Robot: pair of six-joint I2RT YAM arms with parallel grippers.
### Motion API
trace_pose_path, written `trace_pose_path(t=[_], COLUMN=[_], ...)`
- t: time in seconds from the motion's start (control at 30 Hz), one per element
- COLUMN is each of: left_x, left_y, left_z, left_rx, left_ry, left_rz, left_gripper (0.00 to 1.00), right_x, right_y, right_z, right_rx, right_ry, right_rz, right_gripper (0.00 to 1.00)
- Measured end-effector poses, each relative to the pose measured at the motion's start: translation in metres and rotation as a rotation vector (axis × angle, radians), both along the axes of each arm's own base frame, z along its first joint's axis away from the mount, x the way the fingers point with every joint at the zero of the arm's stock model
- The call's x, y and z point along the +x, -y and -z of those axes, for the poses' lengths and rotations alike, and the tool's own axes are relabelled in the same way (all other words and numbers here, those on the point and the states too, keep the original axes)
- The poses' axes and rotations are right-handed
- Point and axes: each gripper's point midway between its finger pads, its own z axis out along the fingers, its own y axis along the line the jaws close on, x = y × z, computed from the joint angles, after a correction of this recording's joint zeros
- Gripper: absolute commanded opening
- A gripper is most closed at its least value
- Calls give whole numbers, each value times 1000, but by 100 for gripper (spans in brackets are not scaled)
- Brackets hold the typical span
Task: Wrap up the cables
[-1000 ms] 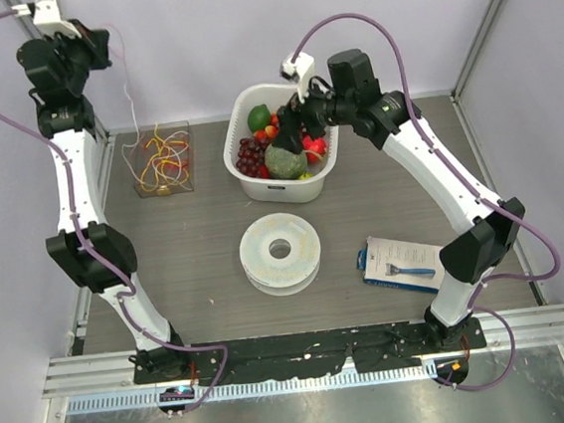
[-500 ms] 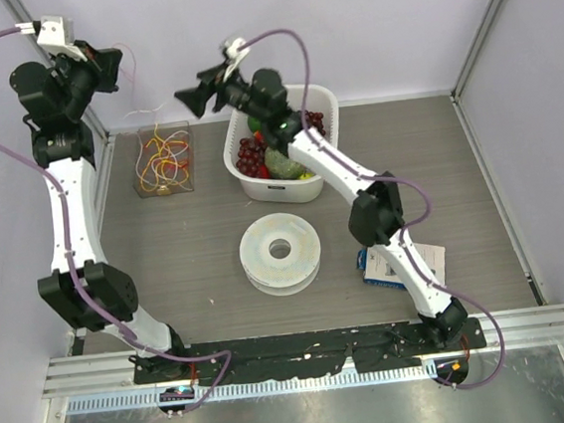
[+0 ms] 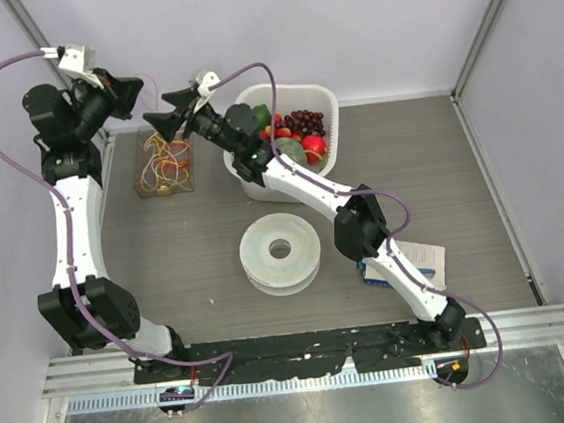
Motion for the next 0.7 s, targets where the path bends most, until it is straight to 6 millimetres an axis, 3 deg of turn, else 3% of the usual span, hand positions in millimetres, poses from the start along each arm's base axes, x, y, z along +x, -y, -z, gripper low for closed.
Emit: trace_pose_path(t=[0.17, 0.33, 0.47, 0.5, 0.57, 0.6, 0.63, 0.67, 0.7], left_x=[-8, -24, -36, -39, -43, -45, -47, -48, -50], left_y=[7, 15, 22, 23, 26, 27, 28, 29, 30], left_z=[9, -3, -9, -10, -11, -11, -10, -8, -5], left_rx=[1, 14, 24, 27, 37, 43, 48, 58, 68], left_ry=[-18, 14, 31, 35, 40, 40, 37, 33, 25], left_rz=[38, 80, 116, 126, 140, 147, 155, 162, 171], left_gripper=[0, 0, 0, 0, 0, 0, 4, 19, 36], right_x=[18, 35, 40, 40, 40, 40, 39, 39, 38], right_y=[12, 19, 18, 18, 17, 17, 17, 16, 16], right_z=[-6, 6, 15, 17, 17, 17, 17, 17, 16], right_rx=[38, 31, 22, 21, 19, 17, 17, 16, 20], right_ry=[6, -7, -15, -17, -16, -12, -10, -6, -6], right_rz=[82, 147, 165, 164, 161, 159, 156, 154, 152], right_gripper=[68, 51, 49, 45, 30, 16, 10, 2, 1])
